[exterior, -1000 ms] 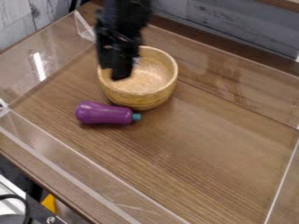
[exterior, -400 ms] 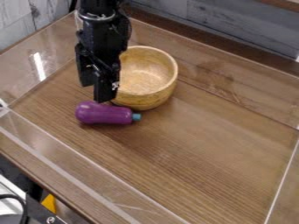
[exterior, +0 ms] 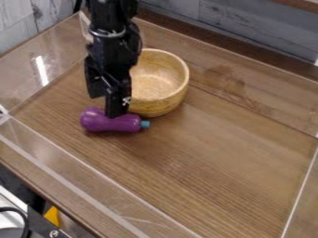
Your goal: Put the purple eggplant in the brown bowl
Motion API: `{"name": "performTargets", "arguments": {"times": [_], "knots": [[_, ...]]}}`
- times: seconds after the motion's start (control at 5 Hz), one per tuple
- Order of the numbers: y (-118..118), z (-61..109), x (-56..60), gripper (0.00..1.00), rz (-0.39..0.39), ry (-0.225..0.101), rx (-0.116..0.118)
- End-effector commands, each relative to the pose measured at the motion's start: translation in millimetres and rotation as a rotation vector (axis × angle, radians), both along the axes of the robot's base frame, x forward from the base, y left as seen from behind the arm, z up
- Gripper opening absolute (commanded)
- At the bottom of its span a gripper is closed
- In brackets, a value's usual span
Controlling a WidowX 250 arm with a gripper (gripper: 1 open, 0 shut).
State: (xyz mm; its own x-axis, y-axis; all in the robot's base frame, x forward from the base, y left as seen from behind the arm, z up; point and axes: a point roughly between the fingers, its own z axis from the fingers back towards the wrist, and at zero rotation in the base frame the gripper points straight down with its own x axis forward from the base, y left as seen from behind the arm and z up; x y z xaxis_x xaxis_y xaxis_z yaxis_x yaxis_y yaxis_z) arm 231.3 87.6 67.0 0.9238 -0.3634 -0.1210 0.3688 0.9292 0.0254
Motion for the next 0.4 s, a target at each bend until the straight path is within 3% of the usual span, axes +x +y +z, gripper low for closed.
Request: {"name": "performTargets", "arguments": {"times": [0.0,0.2], "knots": [[-1.9,2.6,-0.5,1.0,0.067,-0.028,0.019],[-8.4,-1.0,-2.7,1.0,0.129,-0.029,0.022]]}}
